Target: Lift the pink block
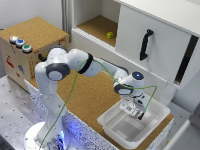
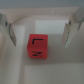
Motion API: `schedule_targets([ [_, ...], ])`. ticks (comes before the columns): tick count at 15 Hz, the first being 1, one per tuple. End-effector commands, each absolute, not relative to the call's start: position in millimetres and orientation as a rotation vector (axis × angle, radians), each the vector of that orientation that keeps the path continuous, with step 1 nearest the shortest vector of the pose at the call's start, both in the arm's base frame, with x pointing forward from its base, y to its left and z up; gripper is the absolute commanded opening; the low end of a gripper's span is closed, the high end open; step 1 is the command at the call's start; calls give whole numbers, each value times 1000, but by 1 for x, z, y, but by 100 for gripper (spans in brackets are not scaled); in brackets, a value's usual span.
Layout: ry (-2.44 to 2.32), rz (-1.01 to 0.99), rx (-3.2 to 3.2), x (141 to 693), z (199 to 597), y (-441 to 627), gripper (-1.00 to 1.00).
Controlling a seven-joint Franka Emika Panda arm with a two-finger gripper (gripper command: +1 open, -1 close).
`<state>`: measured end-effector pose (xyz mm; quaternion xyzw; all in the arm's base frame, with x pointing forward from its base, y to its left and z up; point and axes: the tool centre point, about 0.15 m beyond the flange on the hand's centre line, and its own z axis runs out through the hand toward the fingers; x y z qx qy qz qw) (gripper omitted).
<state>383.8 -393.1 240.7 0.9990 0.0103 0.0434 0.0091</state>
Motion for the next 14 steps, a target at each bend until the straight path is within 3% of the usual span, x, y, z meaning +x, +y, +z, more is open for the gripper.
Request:
schedule_targets([
  [1, 77, 141, 3228, 391, 227, -401, 100],
  [11, 103, 68, 3203, 402, 208, -377, 100],
  [12, 76, 82, 3192, 407, 210, -381, -100],
  [14, 58, 99, 3184, 411, 215, -385, -100],
])
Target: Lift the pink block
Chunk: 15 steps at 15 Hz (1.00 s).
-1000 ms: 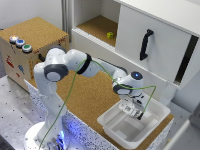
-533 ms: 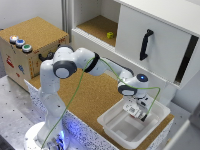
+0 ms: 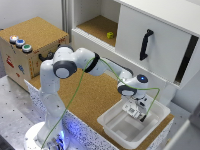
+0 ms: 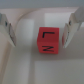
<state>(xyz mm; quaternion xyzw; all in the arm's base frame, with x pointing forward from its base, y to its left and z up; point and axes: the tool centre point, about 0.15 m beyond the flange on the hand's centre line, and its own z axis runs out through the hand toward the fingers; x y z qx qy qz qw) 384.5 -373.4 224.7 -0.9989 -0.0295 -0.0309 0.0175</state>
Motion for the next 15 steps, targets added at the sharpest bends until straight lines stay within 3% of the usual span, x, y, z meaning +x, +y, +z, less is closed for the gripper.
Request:
schedule_targets([
  [1, -61, -91, -3098, 411, 215, -384, -100],
  [9, -39, -46, -3100, 400, 209, -380, -100],
  [13, 56, -117, -3111, 391, 250, -387, -100],
  [15, 101, -177, -3107, 383, 292, -386, -100],
])
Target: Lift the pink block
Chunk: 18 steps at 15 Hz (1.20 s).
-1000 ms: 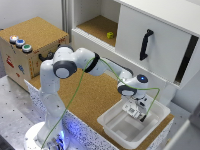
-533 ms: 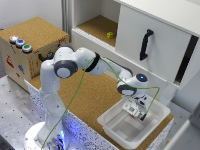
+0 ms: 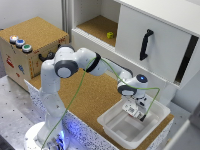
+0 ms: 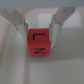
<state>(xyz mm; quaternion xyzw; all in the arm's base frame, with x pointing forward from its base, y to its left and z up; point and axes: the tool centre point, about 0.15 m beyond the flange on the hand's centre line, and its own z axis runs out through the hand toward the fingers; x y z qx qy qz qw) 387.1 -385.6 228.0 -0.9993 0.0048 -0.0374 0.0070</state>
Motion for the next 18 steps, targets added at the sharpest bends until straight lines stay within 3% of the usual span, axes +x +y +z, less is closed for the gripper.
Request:
schedule_targets([
  [1, 98, -200, -3115, 379, 309, -382, -100],
  [6, 58, -296, -3111, 369, 376, -327, -100],
  [8, 8, -294, -3098, 371, 384, -288, -100],
  [12, -87, -234, -3066, 383, 369, -210, -100],
  [18, -197, -191, -3058, 409, 315, -127, -100],
])
